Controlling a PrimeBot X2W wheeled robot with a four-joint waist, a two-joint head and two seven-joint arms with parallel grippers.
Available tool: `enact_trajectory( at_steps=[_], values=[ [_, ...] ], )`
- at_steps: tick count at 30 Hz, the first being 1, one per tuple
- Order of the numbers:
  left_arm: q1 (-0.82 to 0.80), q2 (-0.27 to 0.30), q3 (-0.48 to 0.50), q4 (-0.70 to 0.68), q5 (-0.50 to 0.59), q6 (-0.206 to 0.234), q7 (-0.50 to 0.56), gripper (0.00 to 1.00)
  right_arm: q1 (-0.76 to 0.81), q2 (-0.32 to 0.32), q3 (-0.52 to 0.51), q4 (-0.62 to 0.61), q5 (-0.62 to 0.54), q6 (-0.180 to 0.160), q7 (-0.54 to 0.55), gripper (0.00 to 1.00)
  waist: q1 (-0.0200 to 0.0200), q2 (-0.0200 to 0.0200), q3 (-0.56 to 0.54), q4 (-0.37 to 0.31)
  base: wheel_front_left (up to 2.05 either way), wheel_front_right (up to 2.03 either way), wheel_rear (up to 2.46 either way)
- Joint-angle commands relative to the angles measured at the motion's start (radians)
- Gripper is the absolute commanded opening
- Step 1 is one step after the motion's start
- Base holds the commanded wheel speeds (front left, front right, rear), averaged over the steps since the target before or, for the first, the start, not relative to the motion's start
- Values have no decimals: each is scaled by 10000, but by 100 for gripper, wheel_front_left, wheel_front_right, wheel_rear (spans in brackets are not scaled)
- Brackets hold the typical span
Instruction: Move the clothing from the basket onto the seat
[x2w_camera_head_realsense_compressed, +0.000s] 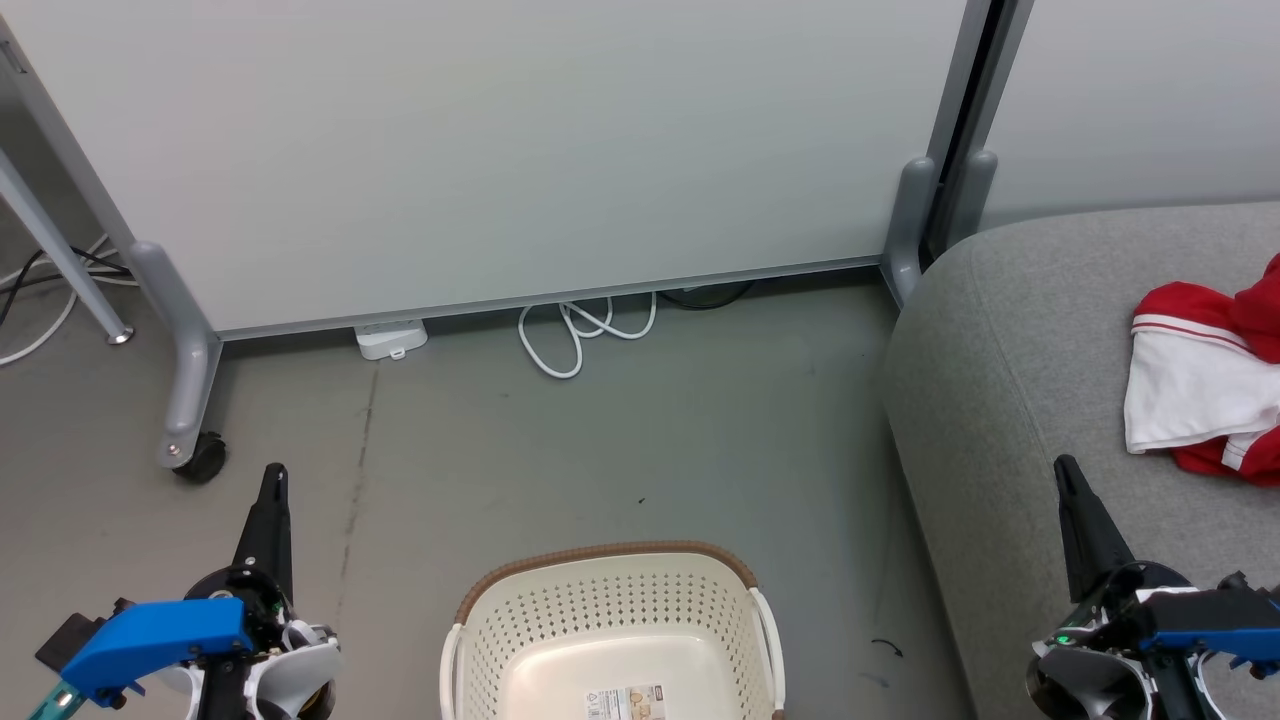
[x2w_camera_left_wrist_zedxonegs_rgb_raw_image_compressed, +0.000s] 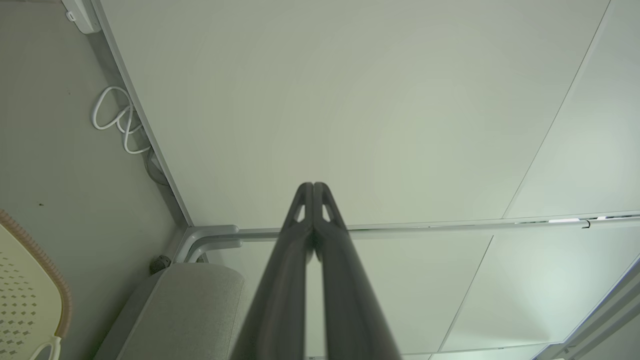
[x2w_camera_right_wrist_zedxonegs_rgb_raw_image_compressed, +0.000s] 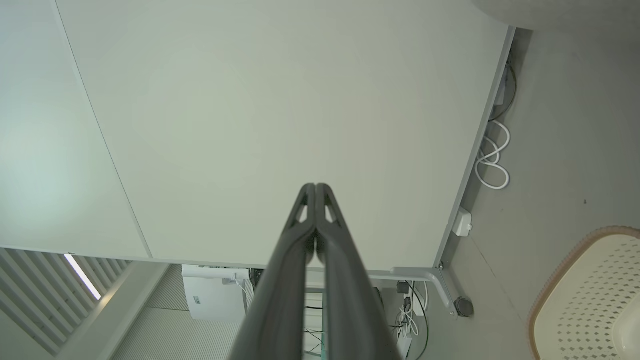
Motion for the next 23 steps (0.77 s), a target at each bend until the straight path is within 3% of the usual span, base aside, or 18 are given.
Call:
enact_trajectory(
  at_steps=[1,23],
  values=[
    [-98,-12,31,-32,-27,-18,41,0,-131,-30,-17,-26,26,7,32,0,0,0,0,1,0,0,0],
    [-99,-15,36,-32,-22,-18,44,0,-118,-30,-15,-27,27,7,31,0,0,0,0,1,0,0,0]
  ],
)
